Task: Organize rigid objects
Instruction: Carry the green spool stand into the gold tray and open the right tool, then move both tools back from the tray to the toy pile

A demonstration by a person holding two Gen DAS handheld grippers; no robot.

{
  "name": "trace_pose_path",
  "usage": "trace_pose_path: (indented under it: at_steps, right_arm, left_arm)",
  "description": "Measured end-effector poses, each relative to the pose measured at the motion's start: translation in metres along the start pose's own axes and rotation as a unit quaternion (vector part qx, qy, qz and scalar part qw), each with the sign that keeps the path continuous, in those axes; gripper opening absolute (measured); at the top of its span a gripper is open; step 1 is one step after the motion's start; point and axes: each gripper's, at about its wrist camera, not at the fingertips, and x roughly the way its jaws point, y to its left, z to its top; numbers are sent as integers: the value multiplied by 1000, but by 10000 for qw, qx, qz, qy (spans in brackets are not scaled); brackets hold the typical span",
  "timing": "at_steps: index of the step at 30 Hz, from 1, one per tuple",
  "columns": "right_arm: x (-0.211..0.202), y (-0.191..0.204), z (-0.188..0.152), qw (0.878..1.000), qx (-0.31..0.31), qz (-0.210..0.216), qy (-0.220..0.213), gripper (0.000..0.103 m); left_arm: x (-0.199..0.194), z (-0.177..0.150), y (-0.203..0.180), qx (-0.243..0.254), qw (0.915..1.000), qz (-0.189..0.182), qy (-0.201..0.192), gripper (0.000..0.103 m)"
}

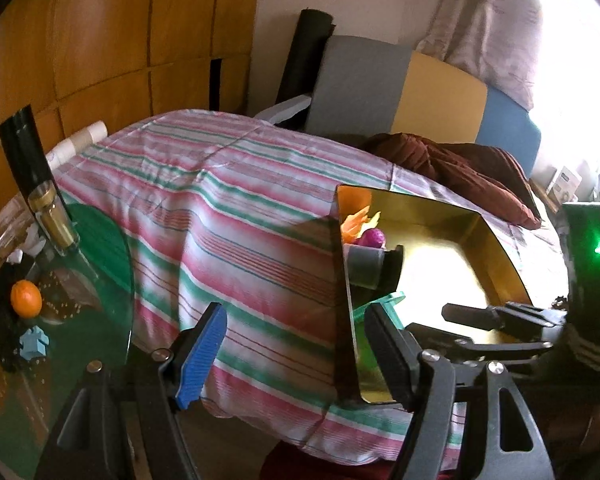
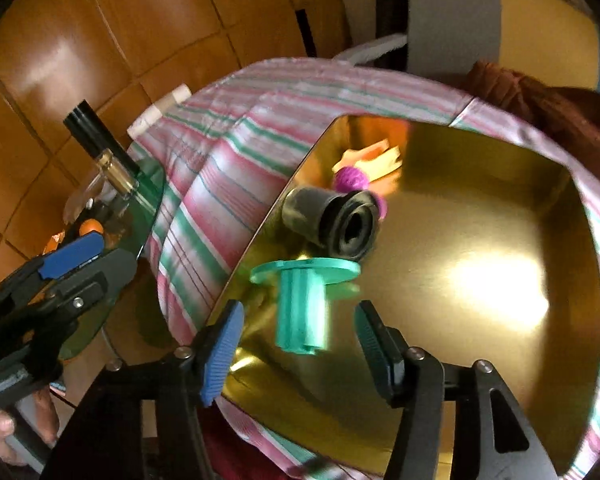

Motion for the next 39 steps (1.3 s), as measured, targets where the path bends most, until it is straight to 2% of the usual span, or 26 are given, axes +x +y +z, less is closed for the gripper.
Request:
trace_pose_path:
  at_steps: [4, 13, 20, 26, 29, 32, 34, 36, 38, 39]
  right_arm:
    - [-24, -6, -4, 9994, -33, -211, -273, 59]
    - [-77, -45, -19, 9938, 94, -794, -777, 69]
    - [-117, -101, -36, 9849, 494, -1319, -1004, 70]
    - [-155, -157, -56, 9694, 1009, -1891, -1193, 73]
    - [-175, -188, -70, 9569, 1324, -2235, -1301, 78]
    - [-196, -226, -88, 9354, 1759, -2690, -1477, 84]
    - [-209, -254, -104, 9164, 2157, -2978, -1584, 85]
    - [-220, -284, -125, 8901, 2640, -3309, -1690, 85]
    - [-229, -307, -146, 8667, 3097, -3470, -1803, 85]
    - [-234, -319, -158, 8512, 3430, -3533, -1817, 85]
  left_arm:
    - [-8, 1, -10, 152, 9998, 8, -119, 72]
    - [-15, 1, -36, 522, 9985, -116, -149, 68]
    - [-15, -2, -67, 928, 9952, -285, -110, 68]
    - [-14, -8, -93, 1276, 9909, -419, -43, 68]
    - [-13, -10, -106, 1448, 9883, -470, -31, 68]
    - [-12, -12, -117, 1557, 9862, -556, -14, 67]
    - [-12, -13, -126, 1674, 9840, -615, -2, 63]
    - [-12, -13, -136, 1800, 9812, -700, 30, 62]
    - [-11, -13, -147, 1912, 9785, -770, 56, 62]
    - [-11, -14, -151, 1957, 9774, -793, 64, 62]
